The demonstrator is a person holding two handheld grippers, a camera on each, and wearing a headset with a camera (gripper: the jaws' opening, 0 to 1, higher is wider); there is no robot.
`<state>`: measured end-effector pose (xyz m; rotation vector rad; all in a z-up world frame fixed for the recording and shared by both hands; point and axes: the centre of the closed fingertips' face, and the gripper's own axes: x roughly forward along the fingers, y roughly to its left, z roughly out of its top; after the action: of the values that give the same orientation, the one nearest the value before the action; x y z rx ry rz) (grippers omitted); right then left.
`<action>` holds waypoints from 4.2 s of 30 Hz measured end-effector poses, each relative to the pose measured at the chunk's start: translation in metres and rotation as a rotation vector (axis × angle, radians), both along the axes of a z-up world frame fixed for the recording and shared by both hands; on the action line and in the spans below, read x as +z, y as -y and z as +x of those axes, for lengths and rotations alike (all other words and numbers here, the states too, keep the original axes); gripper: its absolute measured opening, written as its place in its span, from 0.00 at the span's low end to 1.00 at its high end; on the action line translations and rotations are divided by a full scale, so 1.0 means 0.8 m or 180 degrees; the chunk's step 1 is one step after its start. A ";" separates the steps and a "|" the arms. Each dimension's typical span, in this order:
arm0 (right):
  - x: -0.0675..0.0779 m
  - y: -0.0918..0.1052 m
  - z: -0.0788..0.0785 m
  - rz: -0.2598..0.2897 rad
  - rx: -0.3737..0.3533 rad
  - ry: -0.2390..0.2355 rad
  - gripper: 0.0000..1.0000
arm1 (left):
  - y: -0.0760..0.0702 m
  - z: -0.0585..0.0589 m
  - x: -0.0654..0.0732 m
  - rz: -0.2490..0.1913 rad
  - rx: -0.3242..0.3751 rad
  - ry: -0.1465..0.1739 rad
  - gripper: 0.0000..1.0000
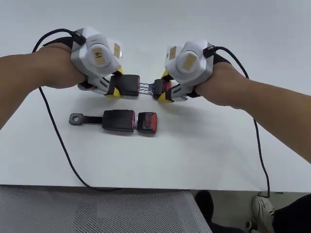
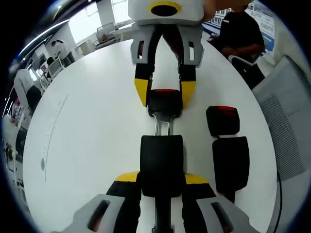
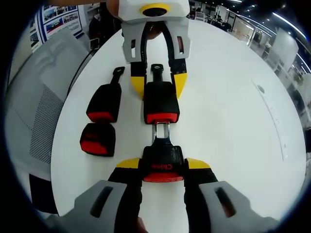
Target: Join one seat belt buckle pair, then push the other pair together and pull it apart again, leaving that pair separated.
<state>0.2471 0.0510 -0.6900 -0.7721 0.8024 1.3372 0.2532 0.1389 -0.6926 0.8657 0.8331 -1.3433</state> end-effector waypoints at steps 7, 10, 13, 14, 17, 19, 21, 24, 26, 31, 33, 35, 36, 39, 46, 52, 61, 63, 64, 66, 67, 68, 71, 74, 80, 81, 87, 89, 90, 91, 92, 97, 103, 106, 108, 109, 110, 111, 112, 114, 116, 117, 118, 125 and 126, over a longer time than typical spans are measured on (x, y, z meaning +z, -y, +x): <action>0.001 -0.005 -0.001 0.0006 0.0056 0.0039 0.31 | 0.000 0.000 -0.001 0.0009 -0.0002 -0.0003 0.32; 0.003 -0.011 -0.001 0.0031 0.0074 0.0030 0.31 | 0.000 0.000 -0.001 0.0013 -0.0005 0.0007 0.32; 0.003 -0.019 0.001 0.0064 0.0071 0.0024 0.31 | 0.000 -0.001 -0.001 0.0002 -0.0006 0.0006 0.32; 0.002 -0.018 0.000 0.0031 0.0085 0.0030 0.31 | 0.000 0.000 -0.001 -0.0001 -0.0009 0.0006 0.32; 0.002 -0.018 0.000 0.0060 0.0073 0.0014 0.30 | 0.000 -0.001 -0.001 -0.0010 -0.0015 -0.0011 0.32; 0.002 -0.019 -0.001 0.0060 0.0069 0.0004 0.30 | 0.001 -0.001 -0.001 -0.0025 -0.0012 -0.0030 0.31; 0.002 -0.019 -0.002 0.0058 0.0081 0.0010 0.30 | 0.001 -0.001 -0.001 -0.0046 -0.0009 -0.0035 0.31; 0.004 -0.020 -0.003 0.0058 0.0095 0.0006 0.30 | 0.002 -0.002 -0.001 -0.0060 0.0000 -0.0021 0.31; 0.006 -0.021 -0.002 0.0060 0.0094 0.0004 0.30 | 0.002 -0.002 -0.001 -0.0069 0.0020 -0.0031 0.31; 0.006 -0.022 -0.001 0.0066 0.0116 0.0017 0.29 | 0.003 -0.002 -0.001 -0.0047 -0.0010 -0.0042 0.31; 0.006 -0.022 -0.002 0.0068 0.0122 0.0016 0.29 | 0.003 -0.002 -0.001 -0.0054 -0.0024 -0.0046 0.31; 0.006 -0.022 -0.002 0.0073 0.0126 0.0018 0.29 | 0.004 -0.002 -0.001 -0.0053 -0.0039 -0.0045 0.31; 0.007 -0.023 -0.001 0.0074 0.0120 0.0015 0.29 | 0.004 -0.002 -0.001 -0.0055 -0.0041 -0.0047 0.31; 0.006 -0.022 -0.001 0.0081 0.0123 0.0018 0.29 | 0.005 -0.002 0.000 -0.0069 -0.0037 -0.0053 0.31; 0.006 -0.024 0.000 0.0087 0.0113 0.0020 0.29 | 0.006 -0.002 0.001 -0.0057 -0.0041 -0.0049 0.31; 0.007 -0.028 0.000 0.0118 0.0089 0.0017 0.29 | 0.005 -0.001 0.001 -0.0065 -0.0039 -0.0046 0.31; 0.006 -0.036 0.000 0.0127 0.0070 0.0019 0.29 | 0.005 -0.001 0.001 -0.0073 -0.0049 -0.0034 0.31; 0.006 -0.036 -0.001 0.0130 0.0064 0.0018 0.29 | 0.004 0.000 0.001 -0.0077 -0.0048 -0.0032 0.31; 0.006 -0.035 -0.001 0.0132 0.0061 0.0020 0.29 | 0.004 0.000 0.001 -0.0076 -0.0045 -0.0028 0.31; 0.006 -0.035 -0.001 0.0131 0.0053 0.0024 0.29 | 0.004 -0.001 0.001 -0.0073 -0.0047 -0.0021 0.31; 0.007 -0.036 -0.001 0.0129 0.0054 0.0026 0.29 | 0.004 -0.001 0.001 -0.0070 -0.0047 -0.0028 0.31; 0.008 -0.036 -0.002 0.0127 0.0055 0.0027 0.29 | 0.004 0.000 0.001 -0.0068 -0.0049 -0.0019 0.31; 0.007 -0.036 -0.003 0.0123 0.0053 0.0029 0.29 | 0.004 -0.001 0.001 -0.0060 -0.0055 -0.0021 0.31; 0.007 -0.035 -0.003 0.0127 0.0036 0.0035 0.30 | 0.004 -0.001 0.001 -0.0053 -0.0054 -0.0018 0.31; 0.007 -0.033 -0.005 0.0132 0.0020 0.0030 0.30 | 0.003 -0.001 0.000 -0.0050 -0.0064 -0.0017 0.31; 0.006 -0.032 -0.005 0.0128 0.0017 0.0033 0.30 | 0.003 -0.002 0.000 -0.0047 -0.0067 -0.0014 0.31; 0.006 -0.020 -0.007 0.0118 0.0003 0.0038 0.30 | 0.001 -0.002 -0.001 -0.0060 -0.0043 -0.0005 0.31; 0.007 -0.020 -0.008 0.0202 -0.0034 0.0005 0.30 | 0.001 -0.002 -0.001 -0.0075 -0.0035 -0.0005 0.31; 0.006 -0.019 -0.009 0.0205 -0.0022 0.0018 0.30 | 0.001 -0.003 -0.001 -0.0075 -0.0037 -0.0003 0.31; 0.006 -0.020 -0.009 0.0203 -0.0006 0.0031 0.31 | 0.001 -0.003 -0.001 -0.0069 -0.0031 -0.0002 0.31; 0.007 -0.021 -0.008 0.0200 -0.0005 0.0032 0.31 | 0.001 -0.003 -0.001 -0.0063 -0.0034 -0.0002 0.31; 0.006 -0.005 -0.009 0.0120 -0.0026 0.0017 0.31 | 0.002 -0.003 -0.001 -0.0012 -0.0021 -0.0032 0.32; 0.003 0.025 -0.009 0.0110 -0.0080 0.0000 0.32 | 0.003 -0.006 0.001 0.0012 -0.0010 -0.0054 0.32; 0.002 0.040 -0.012 0.0088 -0.0119 -0.0001 0.32 | 0.004 -0.006 0.002 0.0027 -0.0019 -0.0060 0.32; 0.001 0.050 -0.010 0.0074 -0.0134 -0.0004 0.32 | 0.004 -0.006 0.002 0.0038 -0.0028 -0.0065 0.32; 0.001 0.058 -0.012 0.0053 -0.0137 -0.0002 0.32 | 0.004 -0.006 0.002 0.0043 -0.0024 -0.0069 0.32; 0.001 0.064 -0.012 0.0037 -0.0146 -0.0001 0.32 | 0.005 -0.006 0.002 0.0050 -0.0019 -0.0076 0.33; 0.000 0.071 -0.012 0.0022 -0.0154 -0.0003 0.32 | 0.005 -0.006 0.002 0.0053 -0.0023 -0.0076 0.33; -0.001 0.081 -0.011 -0.0008 -0.0164 0.0010 0.32 | 0.005 -0.006 0.002 0.0056 -0.0030 -0.0073 0.33; 0.000 0.098 -0.011 -0.0049 -0.0200 0.0020 0.32 | 0.005 -0.006 0.002 0.0059 -0.0039 -0.0069 0.33; -0.001 0.116 -0.008 -0.0085 -0.0261 0.0022 0.32 | 0.006 -0.007 0.003 0.0052 -0.0080 -0.0038 0.33; 0.000 0.122 -0.008 -0.0089 -0.0263 0.0011 0.32 | 0.006 -0.007 0.003 0.0052 -0.0077 -0.0033 0.33; -0.001 0.131 -0.009 -0.0102 -0.0281 -0.0002 0.32 | 0.006 -0.007 0.004 0.0053 -0.0076 -0.0025 0.33; -0.004 0.171 -0.014 -0.0216 -0.0325 -0.0001 0.33 | 0.007 -0.006 0.003 0.0090 -0.0064 -0.0041 0.33; -0.004 0.171 -0.013 -0.0221 -0.0327 0.0005 0.33 | 0.007 -0.006 0.003 0.0092 -0.0064 -0.0037 0.33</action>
<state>0.2365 -0.0857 -0.6932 -0.7760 0.8795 1.2223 0.2485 0.1335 -0.6899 0.8917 0.8567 -1.3578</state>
